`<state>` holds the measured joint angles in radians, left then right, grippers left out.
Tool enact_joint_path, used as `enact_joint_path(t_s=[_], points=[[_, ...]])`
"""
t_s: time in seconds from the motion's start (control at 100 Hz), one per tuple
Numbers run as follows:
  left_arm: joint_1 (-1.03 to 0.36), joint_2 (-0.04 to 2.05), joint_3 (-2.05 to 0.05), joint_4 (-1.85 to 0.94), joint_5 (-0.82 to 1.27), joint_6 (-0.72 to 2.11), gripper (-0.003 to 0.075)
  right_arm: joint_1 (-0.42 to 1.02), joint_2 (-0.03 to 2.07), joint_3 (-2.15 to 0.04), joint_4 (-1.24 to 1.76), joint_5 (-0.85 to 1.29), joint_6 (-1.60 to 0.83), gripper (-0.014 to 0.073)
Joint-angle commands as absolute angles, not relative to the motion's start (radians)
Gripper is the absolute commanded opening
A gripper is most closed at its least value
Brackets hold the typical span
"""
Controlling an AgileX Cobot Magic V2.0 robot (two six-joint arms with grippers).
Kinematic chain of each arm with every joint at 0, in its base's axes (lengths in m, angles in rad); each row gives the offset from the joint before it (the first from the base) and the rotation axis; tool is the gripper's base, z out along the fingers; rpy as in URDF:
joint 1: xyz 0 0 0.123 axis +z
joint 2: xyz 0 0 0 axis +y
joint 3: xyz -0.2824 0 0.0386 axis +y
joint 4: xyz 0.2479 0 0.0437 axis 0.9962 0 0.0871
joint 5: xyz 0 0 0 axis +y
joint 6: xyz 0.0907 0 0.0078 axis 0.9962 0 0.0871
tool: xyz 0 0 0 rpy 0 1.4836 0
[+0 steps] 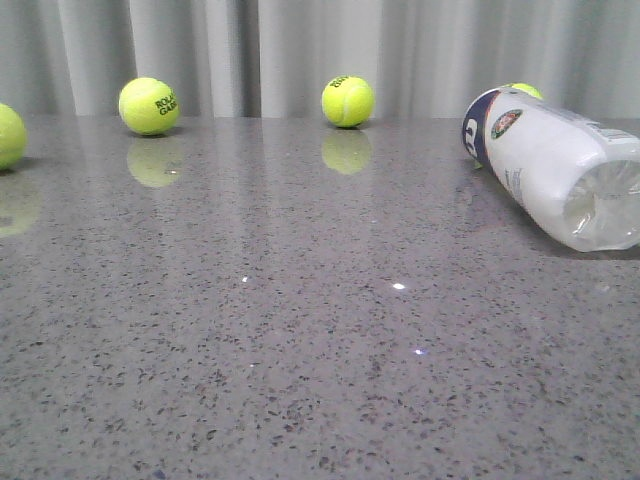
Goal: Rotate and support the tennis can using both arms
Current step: 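Move the right gripper toward the lying white-and-blue tennis can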
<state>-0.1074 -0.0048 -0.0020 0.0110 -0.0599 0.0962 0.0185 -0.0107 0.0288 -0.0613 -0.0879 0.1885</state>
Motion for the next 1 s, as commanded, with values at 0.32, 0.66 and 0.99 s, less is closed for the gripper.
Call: enact_joint_path(t_s=[0.32, 0.66, 0.99], points=[[-0.104, -0.043, 0.043, 0.01, -0.135, 0.087, -0.0021, 0.019, -0.026, -0.071, -0.061, -0.129, 0.194, -0.007], [-0.104, -0.043, 0.043, 0.01, -0.135, 0.087, -0.0021, 0.019, 0.218, -0.537, -0.054, 0.355, 0.194, -0.007], [-0.104, -0.043, 0.043, 0.01, -0.135, 0.087, -0.0021, 0.019, 0.609, -0.904, -0.054, 0.783, 0.194, -0.007]])
